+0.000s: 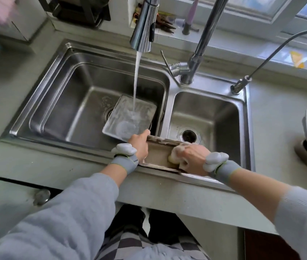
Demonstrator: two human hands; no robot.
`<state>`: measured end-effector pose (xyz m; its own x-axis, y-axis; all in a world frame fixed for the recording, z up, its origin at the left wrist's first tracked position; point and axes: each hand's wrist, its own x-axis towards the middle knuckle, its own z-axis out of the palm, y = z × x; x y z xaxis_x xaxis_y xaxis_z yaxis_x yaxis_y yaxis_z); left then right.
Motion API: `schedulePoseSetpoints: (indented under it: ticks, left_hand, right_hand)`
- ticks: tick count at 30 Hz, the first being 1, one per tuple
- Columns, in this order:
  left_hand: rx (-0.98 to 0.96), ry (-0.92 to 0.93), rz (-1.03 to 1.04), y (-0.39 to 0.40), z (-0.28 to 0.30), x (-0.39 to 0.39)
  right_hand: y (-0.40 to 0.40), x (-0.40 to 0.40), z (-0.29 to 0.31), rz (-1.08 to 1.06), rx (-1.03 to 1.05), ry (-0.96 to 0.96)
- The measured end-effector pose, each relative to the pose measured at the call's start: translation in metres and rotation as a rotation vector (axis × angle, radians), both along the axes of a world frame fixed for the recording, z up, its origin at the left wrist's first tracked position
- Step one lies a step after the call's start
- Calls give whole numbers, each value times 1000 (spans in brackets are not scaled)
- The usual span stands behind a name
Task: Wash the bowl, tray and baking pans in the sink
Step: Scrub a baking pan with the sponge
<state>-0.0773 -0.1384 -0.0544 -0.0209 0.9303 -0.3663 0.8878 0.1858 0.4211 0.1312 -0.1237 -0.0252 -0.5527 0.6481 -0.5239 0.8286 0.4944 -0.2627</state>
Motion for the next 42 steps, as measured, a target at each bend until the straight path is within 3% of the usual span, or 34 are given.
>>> schedulePoseSetpoints:
  ticks: [3, 5, 7, 11, 13, 15, 19, 22, 24, 27, 30, 35, 42]
  left_hand:
    - [3, -6, -21, 4, -3, -2]
    - [-7, 1, -28, 3, -3, -3]
    - [-6, -4, -36, 2, 0, -1]
    - [-36, 39, -92, 5, 3, 1]
    - [-61, 69, -146, 10, 6, 1]
    - [-79, 82, -195, 13, 8, 2]
    - [-88, 113, -209, 15, 8, 9]
    - [-105, 90, -188, 16, 15, 14]
    - [-129, 50, -135, 16, 17, 14]
    - [-190, -17, 44, 11, 10, 12]
    - [-251, -45, 230, -6, 7, 12]
    - [-337, -1, 208, -22, 5, 13]
    - [-315, 79, 63, -2, 9, 10]
  right_hand:
    - [-9, -33, -9, -94, 49, 67]
    - [-20, -43, -12, -11, -53, 113]
    - [-15, -21, 1, 53, -57, 27]
    - [-7, -18, 4, -5, 145, -51]
    - [-26, -48, -5, -39, 41, 53]
    - [-34, -46, -4, 56, -34, 98]
    - [-9, -2, 10, 37, 101, -85]
    - [-19, -34, 2, -48, 118, -24]
    - [-29, -57, 3, 53, 53, 26]
    - [-11, -39, 16, 176, 172, -28]
    - [13, -16, 27, -14, 309, 19]
    - [4, -30, 17, -218, 306, 60]
    - [-15, -43, -5, -125, 285, 42]
